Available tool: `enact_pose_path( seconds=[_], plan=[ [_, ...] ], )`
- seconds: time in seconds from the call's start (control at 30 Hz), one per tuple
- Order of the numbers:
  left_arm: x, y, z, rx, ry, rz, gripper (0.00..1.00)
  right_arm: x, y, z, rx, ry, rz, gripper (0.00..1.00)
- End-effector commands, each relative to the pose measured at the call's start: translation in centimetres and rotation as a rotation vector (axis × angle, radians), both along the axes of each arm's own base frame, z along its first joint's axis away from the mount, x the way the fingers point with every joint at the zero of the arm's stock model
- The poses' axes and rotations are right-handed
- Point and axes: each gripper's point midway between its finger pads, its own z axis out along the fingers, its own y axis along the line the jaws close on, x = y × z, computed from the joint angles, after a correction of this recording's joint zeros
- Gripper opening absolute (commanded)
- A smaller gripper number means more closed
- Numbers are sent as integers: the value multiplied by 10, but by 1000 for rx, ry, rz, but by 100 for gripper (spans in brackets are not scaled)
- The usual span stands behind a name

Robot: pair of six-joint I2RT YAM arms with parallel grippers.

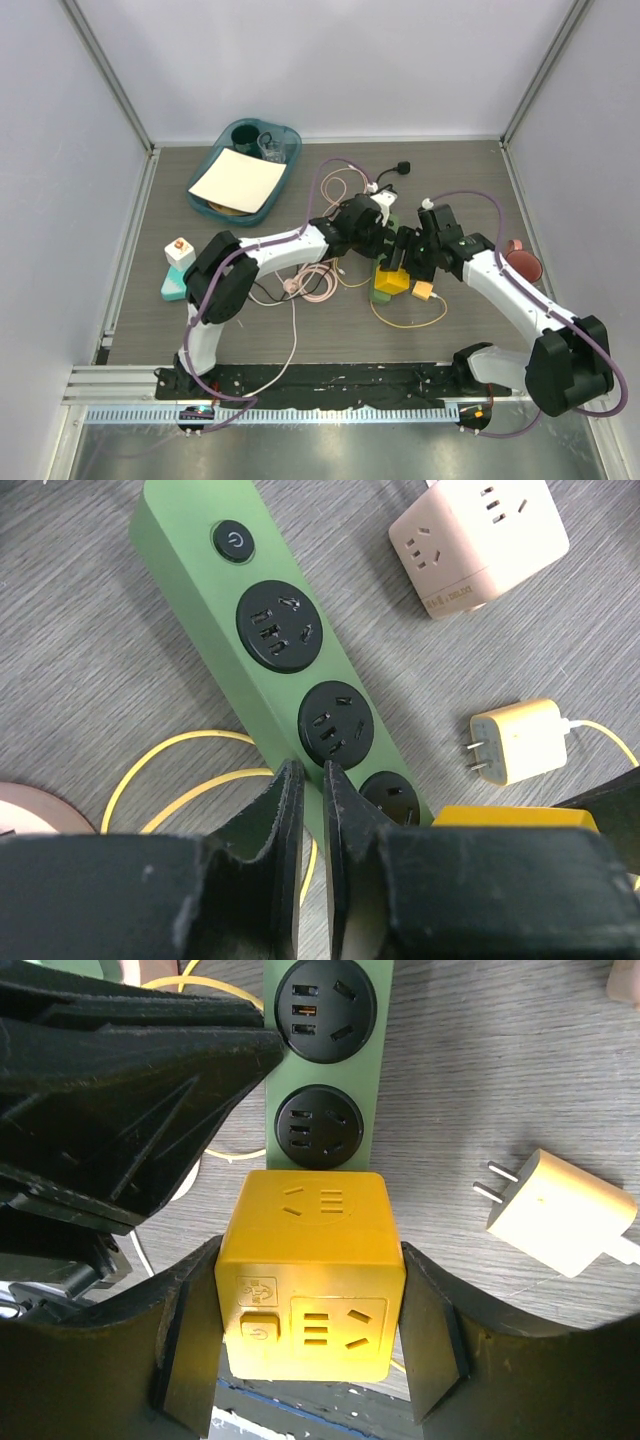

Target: Pull the plug off the socket

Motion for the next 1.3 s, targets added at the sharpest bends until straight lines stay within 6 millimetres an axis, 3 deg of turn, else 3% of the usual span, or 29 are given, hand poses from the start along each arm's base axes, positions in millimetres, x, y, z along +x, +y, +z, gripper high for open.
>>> enact_pose_path(
  seconds=[0.0,0.03,0.07,0.17,0.3,0.37,0.43,0.5,0.67,1.0,1.27],
  plan=[
    [21,38,-11,110,92,129,5,8,11,36,103,-130,13,1],
    [29,36,4,80,103,148,14,6,12,37,108,-134,20,1],
    [24,28,16,13,159,124,34,2,11,36,105,-132,31,1],
    [33,28,49,-73,176,128,63,-1,10,35,108,-148,49,1],
    [26,28,63,-97,184,88,79,-4,18,36,159,-175,81,1],
    [18,30,58,-95,209,74,85,-2,19,43,180,-225,78,1],
    [11,31,55,-105,238,61,86,-2,20,46,195,-263,86,1],
    [7,31,55,-113,248,52,86,2,23,61,232,-344,87,1],
    [6,19,66,-167,255,9,84,-1,34,78,340,-437,112,1],
    [6,-3,69,-251,295,-38,74,-3,33,85,357,-456,96,1],
    [6,-9,53,-249,338,-48,59,-5,32,83,359,-466,91,1]
  ],
)
